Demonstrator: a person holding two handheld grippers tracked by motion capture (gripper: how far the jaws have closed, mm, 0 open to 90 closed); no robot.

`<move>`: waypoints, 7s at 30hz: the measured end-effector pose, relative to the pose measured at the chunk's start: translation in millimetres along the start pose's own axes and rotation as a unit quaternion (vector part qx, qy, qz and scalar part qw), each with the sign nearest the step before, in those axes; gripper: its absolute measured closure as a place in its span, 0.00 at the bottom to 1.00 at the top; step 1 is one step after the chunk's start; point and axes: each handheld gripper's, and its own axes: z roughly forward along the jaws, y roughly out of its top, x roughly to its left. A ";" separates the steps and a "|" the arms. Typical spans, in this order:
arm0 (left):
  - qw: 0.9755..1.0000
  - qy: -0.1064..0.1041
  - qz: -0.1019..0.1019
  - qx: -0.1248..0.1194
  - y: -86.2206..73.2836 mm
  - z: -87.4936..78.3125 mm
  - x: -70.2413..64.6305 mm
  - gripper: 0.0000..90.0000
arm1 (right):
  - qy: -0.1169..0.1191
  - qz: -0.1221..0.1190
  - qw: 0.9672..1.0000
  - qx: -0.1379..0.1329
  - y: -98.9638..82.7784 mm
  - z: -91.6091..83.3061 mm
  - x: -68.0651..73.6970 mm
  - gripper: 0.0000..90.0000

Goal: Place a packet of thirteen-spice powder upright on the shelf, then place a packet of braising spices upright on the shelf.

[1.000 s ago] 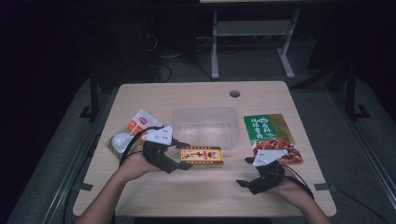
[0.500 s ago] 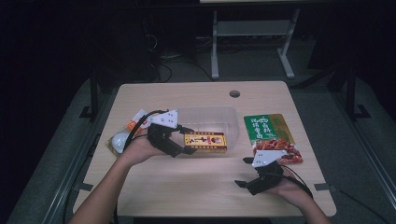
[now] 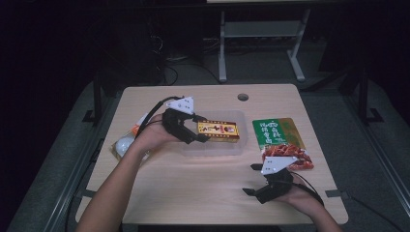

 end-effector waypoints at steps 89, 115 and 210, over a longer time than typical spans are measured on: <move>1.000 -0.012 -0.021 0.015 30.9 73.5 69.4 0.35 | 0.011 -0.004 1.000 -0.002 -0.3 -0.9 0.8 0.16; 0.999 -0.024 -0.020 0.005 41.7 107.2 66.2 0.35 | 0.018 -0.002 1.000 0.000 -0.8 -0.1 1.3 0.16; 0.990 0.080 -0.113 0.002 -118.5 -2.4 -102.6 0.16 | 0.004 0.002 1.000 0.027 -4.8 6.0 2.7 0.15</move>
